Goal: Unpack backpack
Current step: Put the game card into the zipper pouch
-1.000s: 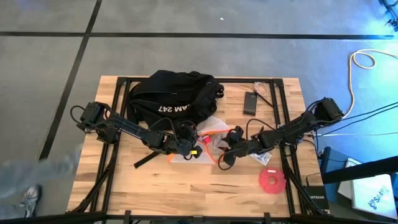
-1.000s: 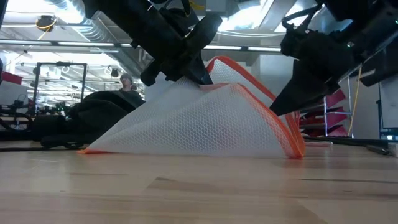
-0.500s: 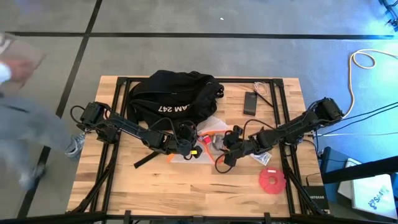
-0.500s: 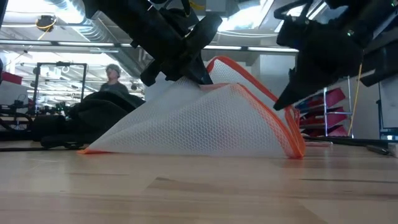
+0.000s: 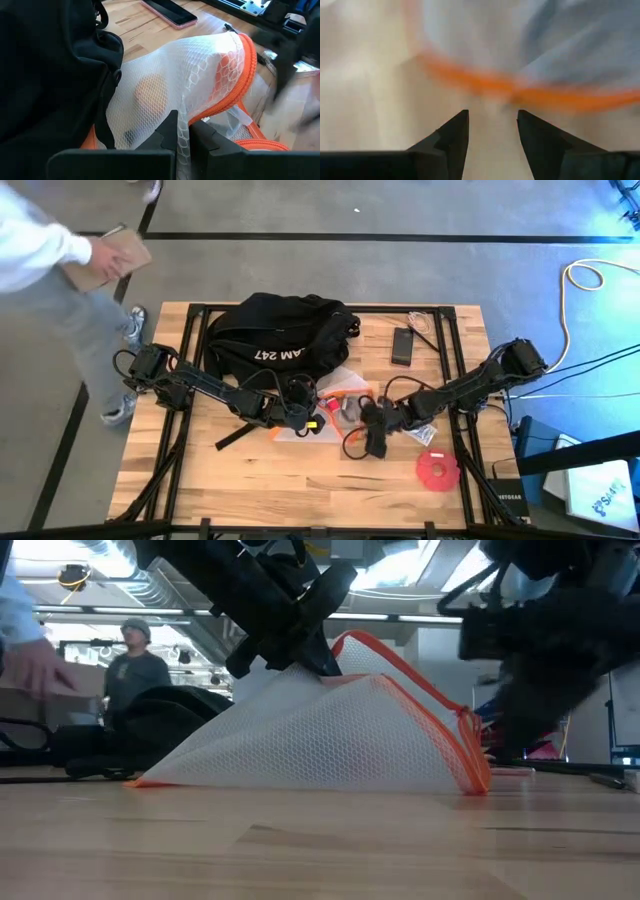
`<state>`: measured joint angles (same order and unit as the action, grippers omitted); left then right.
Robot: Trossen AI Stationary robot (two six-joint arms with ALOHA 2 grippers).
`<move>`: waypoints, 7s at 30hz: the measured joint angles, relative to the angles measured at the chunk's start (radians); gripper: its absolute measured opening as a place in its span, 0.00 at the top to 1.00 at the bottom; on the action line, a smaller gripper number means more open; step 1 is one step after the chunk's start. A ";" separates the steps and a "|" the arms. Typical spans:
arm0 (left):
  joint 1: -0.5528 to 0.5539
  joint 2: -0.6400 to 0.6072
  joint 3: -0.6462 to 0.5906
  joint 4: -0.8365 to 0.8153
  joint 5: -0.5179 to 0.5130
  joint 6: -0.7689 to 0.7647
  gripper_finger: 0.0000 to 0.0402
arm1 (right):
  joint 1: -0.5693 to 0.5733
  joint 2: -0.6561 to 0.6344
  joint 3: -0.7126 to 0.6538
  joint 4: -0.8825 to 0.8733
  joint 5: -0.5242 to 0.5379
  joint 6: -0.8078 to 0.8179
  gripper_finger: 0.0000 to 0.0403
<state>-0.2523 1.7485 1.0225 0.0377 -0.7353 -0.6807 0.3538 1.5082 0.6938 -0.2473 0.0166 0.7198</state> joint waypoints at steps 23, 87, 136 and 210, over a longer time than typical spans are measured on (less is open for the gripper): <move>0.010 0.000 0.000 0.001 0.000 0.000 1.00 | 0.013 -0.002 0.176 -0.854 -0.138 0.154 0.52; 0.011 0.000 0.000 0.003 0.000 0.000 1.00 | -0.039 0.000 -0.039 -0.670 -0.254 0.100 0.07; 0.011 0.002 0.000 -0.001 0.000 0.000 1.00 | -0.060 0.001 0.087 0.156 0.269 -0.401 0.20; 0.012 0.001 0.000 -0.004 0.000 0.000 1.00 | -0.022 0.295 0.139 0.276 0.434 -0.586 0.99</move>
<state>-0.2401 1.7493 1.0222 0.0338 -0.7353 -0.6804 0.3323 1.8035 0.8326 0.0285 0.4509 0.1335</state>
